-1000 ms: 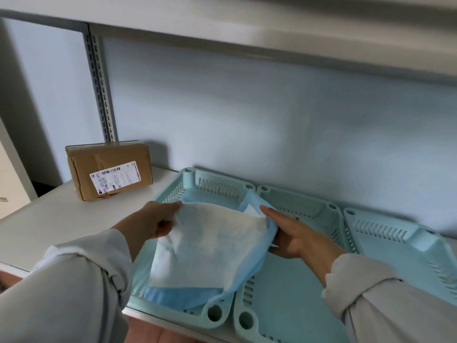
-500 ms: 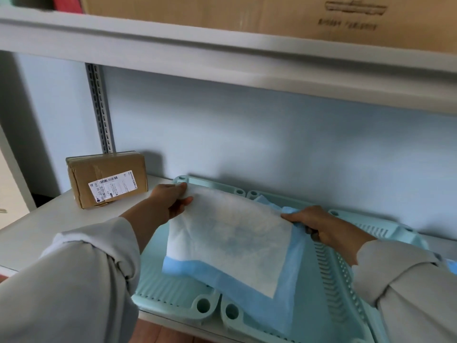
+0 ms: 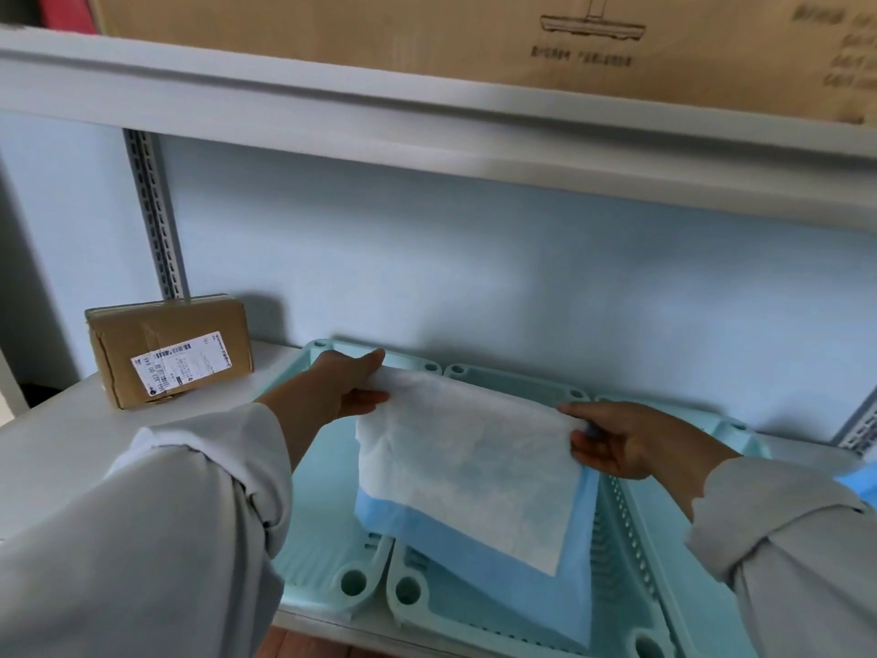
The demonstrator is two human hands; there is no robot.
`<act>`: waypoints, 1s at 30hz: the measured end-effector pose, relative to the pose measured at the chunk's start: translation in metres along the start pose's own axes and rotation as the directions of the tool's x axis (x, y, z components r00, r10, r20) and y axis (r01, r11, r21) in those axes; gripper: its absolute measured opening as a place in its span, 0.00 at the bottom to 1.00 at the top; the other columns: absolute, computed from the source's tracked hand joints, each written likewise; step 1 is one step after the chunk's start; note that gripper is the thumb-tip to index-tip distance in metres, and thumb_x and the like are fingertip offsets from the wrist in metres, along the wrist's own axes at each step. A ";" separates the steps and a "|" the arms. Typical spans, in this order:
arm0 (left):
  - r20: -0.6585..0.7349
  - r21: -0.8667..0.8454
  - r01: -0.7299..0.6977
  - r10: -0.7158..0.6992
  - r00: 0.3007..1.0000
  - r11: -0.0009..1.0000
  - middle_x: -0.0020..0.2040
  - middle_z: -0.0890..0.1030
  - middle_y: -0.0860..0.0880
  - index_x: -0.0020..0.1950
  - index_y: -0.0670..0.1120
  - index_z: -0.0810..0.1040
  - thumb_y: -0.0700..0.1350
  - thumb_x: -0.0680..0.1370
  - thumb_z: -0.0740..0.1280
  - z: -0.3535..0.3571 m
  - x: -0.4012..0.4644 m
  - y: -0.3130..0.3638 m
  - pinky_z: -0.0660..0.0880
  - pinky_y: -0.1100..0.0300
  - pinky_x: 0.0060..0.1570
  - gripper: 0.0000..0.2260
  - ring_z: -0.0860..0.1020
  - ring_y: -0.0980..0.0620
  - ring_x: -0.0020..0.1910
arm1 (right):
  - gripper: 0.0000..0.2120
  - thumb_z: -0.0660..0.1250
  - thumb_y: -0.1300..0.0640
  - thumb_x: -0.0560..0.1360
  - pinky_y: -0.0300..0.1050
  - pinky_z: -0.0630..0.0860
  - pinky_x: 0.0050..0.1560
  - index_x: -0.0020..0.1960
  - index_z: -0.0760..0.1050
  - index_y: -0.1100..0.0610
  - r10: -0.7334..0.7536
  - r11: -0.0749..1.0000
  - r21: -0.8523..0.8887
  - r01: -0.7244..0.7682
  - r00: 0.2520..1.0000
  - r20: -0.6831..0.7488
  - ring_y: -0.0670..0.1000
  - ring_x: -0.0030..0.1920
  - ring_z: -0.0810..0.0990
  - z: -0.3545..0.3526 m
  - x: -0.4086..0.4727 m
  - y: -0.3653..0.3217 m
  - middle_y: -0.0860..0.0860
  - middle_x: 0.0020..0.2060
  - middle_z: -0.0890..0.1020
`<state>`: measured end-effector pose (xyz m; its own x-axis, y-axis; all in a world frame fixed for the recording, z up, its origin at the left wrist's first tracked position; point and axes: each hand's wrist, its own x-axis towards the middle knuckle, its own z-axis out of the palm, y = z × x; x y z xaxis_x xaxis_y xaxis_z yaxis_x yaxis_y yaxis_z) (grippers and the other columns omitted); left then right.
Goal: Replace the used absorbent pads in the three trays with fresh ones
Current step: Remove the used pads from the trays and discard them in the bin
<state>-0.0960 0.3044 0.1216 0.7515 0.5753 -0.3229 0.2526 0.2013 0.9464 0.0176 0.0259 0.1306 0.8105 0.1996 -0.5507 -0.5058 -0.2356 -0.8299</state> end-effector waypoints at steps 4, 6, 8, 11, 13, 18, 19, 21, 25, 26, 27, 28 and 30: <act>-0.050 0.092 -0.048 0.052 0.997 0.995 0.35 0.75 0.45 0.41 0.42 0.70 0.46 0.77 0.69 0.021 0.003 0.003 0.68 0.71 0.17 0.11 0.74 0.58 0.15 | 0.09 0.71 0.60 0.74 0.40 0.76 0.19 0.39 0.71 0.58 -0.131 0.983 0.123 0.136 0.990 -0.051 0.46 0.17 0.77 -0.010 0.003 -0.006 0.53 0.25 0.78; -0.078 0.135 -0.116 0.128 0.989 0.984 0.29 0.73 0.46 0.37 0.42 0.69 0.45 0.76 0.70 0.036 0.007 0.013 0.63 0.71 0.18 0.13 0.71 0.57 0.14 | 0.07 0.70 0.60 0.75 0.41 0.79 0.23 0.42 0.71 0.59 -0.252 0.933 0.241 0.268 0.963 -0.094 0.47 0.21 0.80 -0.017 0.002 -0.018 0.55 0.34 0.79; -0.050 0.005 -0.192 0.192 0.980 0.981 0.27 0.75 0.46 0.43 0.42 0.73 0.45 0.76 0.70 0.054 0.009 0.026 0.68 0.69 0.19 0.09 0.73 0.57 0.16 | 0.06 0.69 0.58 0.76 0.43 0.83 0.36 0.44 0.72 0.58 -0.383 0.859 0.311 0.407 0.913 -0.139 0.47 0.27 0.83 -0.025 -0.001 -0.032 0.54 0.40 0.80; 0.017 -0.219 -0.272 0.283 0.959 0.937 0.35 0.76 0.45 0.42 0.43 0.73 0.46 0.75 0.71 0.075 0.007 0.035 0.79 0.66 0.31 0.09 0.78 0.58 0.21 | 0.04 0.68 0.57 0.77 0.45 0.79 0.53 0.47 0.74 0.56 -0.501 0.763 0.370 0.530 0.847 -0.179 0.49 0.40 0.84 -0.045 -0.008 -0.041 0.51 0.42 0.81; 0.040 -0.236 -0.272 0.289 0.957 0.933 0.37 0.75 0.44 0.36 0.44 0.70 0.46 0.74 0.72 0.085 0.001 0.024 0.80 0.65 0.37 0.13 0.79 0.57 0.23 | 0.04 0.68 0.56 0.76 0.45 0.78 0.55 0.49 0.75 0.55 -0.509 0.744 0.394 0.539 0.840 -0.189 0.50 0.43 0.84 -0.059 -0.008 -0.034 0.51 0.44 0.82; -0.041 0.049 -0.001 0.003 0.999 0.999 0.33 0.76 0.42 0.40 0.40 0.73 0.40 0.77 0.66 0.103 -0.006 -0.071 0.73 0.63 0.28 0.07 0.76 0.54 0.20 | 0.05 0.68 0.56 0.76 0.45 0.77 0.40 0.51 0.74 0.55 -0.229 0.957 0.151 0.248 0.964 -0.131 0.48 0.29 0.84 -0.086 0.015 0.038 0.51 0.42 0.81; -0.045 0.133 0.075 -0.070 0.997 0.988 0.33 0.75 0.42 0.45 0.38 0.74 0.40 0.77 0.64 0.105 -0.009 -0.094 0.71 0.62 0.29 0.05 0.75 0.51 0.23 | 0.06 0.69 0.56 0.75 0.45 0.75 0.40 0.50 0.73 0.56 -0.129 0.991 0.023 0.132 0.986 -0.106 0.50 0.31 0.84 -0.092 0.018 0.059 0.54 0.41 0.81; -0.045 0.286 0.201 -0.197 0.979 0.937 0.37 0.75 0.40 0.56 0.37 0.72 0.39 0.77 0.61 0.108 -0.015 -0.133 0.69 0.64 0.26 0.09 0.73 0.49 0.27 | 0.09 0.71 0.56 0.73 0.46 0.75 0.40 0.50 0.74 0.57 0.019 0.983 -0.181 -0.039 0.994 -0.111 0.53 0.38 0.83 -0.104 0.018 0.096 0.57 0.41 0.81; -0.005 0.478 0.199 -0.224 0.974 0.855 0.46 0.76 0.39 0.64 0.36 0.71 0.42 0.77 0.62 0.115 -0.023 -0.156 0.69 0.63 0.28 0.18 0.74 0.46 0.33 | 0.10 0.72 0.57 0.72 0.48 0.76 0.40 0.48 0.73 0.58 0.051 0.976 -0.200 -0.082 0.987 -0.154 0.54 0.39 0.81 -0.113 0.015 0.115 0.58 0.42 0.81; -0.002 0.503 0.196 -0.226 0.974 0.842 0.50 0.77 0.38 0.66 0.37 0.70 0.44 0.77 0.62 0.116 -0.025 -0.154 0.70 0.62 0.30 0.19 0.76 0.44 0.37 | 0.10 0.72 0.57 0.72 0.48 0.76 0.40 0.48 0.72 0.58 0.041 0.972 -0.221 -0.075 0.987 -0.156 0.54 0.38 0.81 -0.113 0.014 0.112 0.58 0.42 0.81; 0.000 0.537 0.187 -0.221 0.975 0.823 0.54 0.78 0.38 0.66 0.37 0.69 0.45 0.78 0.62 0.116 -0.026 -0.151 0.72 0.61 0.33 0.19 0.78 0.42 0.43 | 0.11 0.72 0.57 0.72 0.47 0.75 0.40 0.49 0.72 0.58 0.027 0.963 -0.260 -0.066 0.988 -0.152 0.54 0.37 0.81 -0.112 0.014 0.108 0.58 0.41 0.81; 0.003 0.595 0.162 -0.204 0.979 0.787 0.58 0.77 0.38 0.66 0.37 0.70 0.46 0.78 0.62 0.116 -0.027 -0.149 0.74 0.60 0.38 0.19 0.79 0.40 0.50 | 0.11 0.71 0.57 0.72 0.47 0.75 0.40 0.50 0.72 0.59 0.013 0.952 -0.300 -0.057 0.989 -0.146 0.54 0.37 0.82 -0.111 0.014 0.105 0.58 0.42 0.81; 0.023 0.769 0.072 -0.140 0.990 0.636 0.62 0.77 0.39 0.66 0.38 0.70 0.44 0.79 0.61 0.114 -0.029 -0.146 0.76 0.56 0.50 0.18 0.78 0.41 0.59 | 0.15 0.72 0.59 0.72 0.46 0.75 0.38 0.55 0.71 0.62 -0.004 0.923 -0.380 -0.058 0.987 -0.158 0.55 0.37 0.82 -0.111 0.015 0.102 0.61 0.45 0.81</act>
<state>-0.0855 0.1677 -0.0066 0.7229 0.5227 -0.4518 0.6828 -0.4403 0.5831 0.0108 -0.1006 0.0476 0.8488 0.0476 -0.5266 -0.4012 -0.5906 -0.7002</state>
